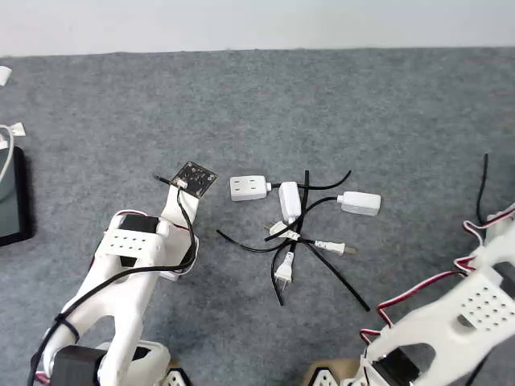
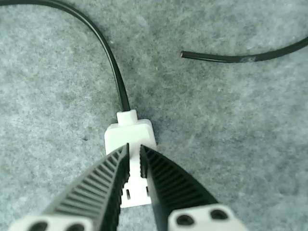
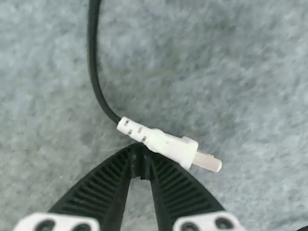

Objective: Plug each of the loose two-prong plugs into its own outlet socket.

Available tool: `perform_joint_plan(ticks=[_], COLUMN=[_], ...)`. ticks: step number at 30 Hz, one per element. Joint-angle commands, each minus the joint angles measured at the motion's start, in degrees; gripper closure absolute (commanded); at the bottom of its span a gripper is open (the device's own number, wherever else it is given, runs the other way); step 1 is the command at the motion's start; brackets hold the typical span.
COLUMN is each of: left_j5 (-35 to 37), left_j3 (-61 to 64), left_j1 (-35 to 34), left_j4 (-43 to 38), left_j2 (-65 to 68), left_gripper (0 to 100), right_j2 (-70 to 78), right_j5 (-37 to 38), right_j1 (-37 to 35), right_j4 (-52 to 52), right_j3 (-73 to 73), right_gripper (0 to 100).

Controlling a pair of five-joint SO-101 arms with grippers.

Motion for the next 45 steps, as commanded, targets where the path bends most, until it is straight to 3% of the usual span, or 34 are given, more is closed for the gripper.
perform_joint_plan(ticks=[1, 9, 13, 21, 29, 35, 42, 45], left_j5=[-0.35, -0.35, -0.35, -0.35, -0.35, -0.35, -0.35, -0.35], left_j3=[5.67, 5.67, 5.67, 5.67, 5.67, 5.67, 5.67, 5.67], left_j1=[-1.67, -1.67, -1.67, -1.67, -1.67, -1.67, -1.67, -1.67], left_j4=[0.88, 0.88, 0.88, 0.88, 0.88, 0.88, 0.88, 0.88], left_j2=[0.53, 0.53, 0.53, 0.53, 0.53, 0.53, 0.53, 0.53], left_gripper=[99, 99, 99, 99, 99, 99, 99, 99], right_j2=[-0.57, -2.24, -0.84, 6.11, 7.87, 7.96, 8.48, 8.57], right_j5=[0.09, 0.62, 4.75, 7.30, 8.26, 8.88, 16.79, 20.57], right_j1=[1.01, -0.92, -2.15, -3.03, -1.27, 1.27, 1.98, 1.63], right_j4=[-0.57, 1.89, 1.71, -3.30, 2.24, 13.23, 20.97, 21.93], right_j3=[-4.22, -8.79, -12.13, -16.18, -23.30, -32.00, -32.97, -32.97], right_gripper=[98.7, 98.6, 95.6, 95.2, 98.1, 98.3, 97.8, 92.1])
